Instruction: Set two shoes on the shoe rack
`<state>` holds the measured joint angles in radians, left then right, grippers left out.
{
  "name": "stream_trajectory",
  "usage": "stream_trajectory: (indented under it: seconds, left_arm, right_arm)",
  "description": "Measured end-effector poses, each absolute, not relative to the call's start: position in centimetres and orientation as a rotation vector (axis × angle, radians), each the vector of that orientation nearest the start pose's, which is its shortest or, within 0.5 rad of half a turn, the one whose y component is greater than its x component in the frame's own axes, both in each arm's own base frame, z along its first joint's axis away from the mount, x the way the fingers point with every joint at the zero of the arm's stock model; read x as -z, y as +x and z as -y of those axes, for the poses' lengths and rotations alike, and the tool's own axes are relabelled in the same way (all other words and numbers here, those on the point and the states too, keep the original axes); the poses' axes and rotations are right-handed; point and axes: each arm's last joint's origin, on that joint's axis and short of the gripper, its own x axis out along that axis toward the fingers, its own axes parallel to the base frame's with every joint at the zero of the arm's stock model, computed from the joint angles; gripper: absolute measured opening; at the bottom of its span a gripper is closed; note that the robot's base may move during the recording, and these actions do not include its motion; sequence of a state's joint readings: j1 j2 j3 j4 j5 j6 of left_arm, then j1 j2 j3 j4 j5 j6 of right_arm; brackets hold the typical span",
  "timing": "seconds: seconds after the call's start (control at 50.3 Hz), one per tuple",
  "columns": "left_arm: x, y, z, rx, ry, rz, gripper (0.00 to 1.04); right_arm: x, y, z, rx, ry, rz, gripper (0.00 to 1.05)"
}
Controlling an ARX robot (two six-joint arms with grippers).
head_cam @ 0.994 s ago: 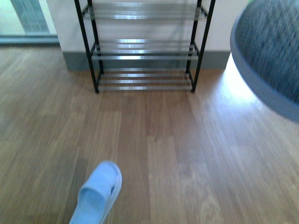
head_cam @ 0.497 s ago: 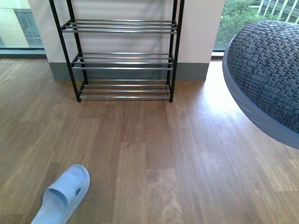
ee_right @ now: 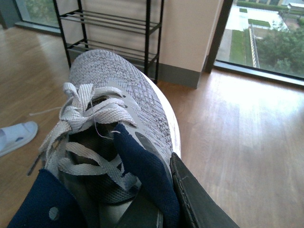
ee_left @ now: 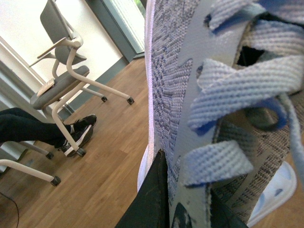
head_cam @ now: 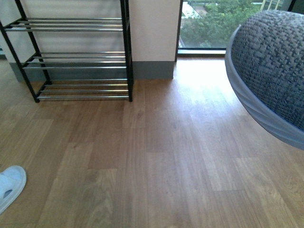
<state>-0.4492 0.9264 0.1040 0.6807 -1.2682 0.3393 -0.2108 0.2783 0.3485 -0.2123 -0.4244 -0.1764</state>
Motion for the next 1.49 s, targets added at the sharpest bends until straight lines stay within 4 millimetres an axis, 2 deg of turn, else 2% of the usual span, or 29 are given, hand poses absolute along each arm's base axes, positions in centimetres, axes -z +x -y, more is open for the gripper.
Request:
stream_trajectory:
  seconds: [1.492]
  left_arm:
    - [-16.48,14.5,3.93,-0.799,0.432,-0.236,0.02]
  right_arm:
    - [-23.97,9.99,0.93,-0.22,-0.131,-0.117,0.01]
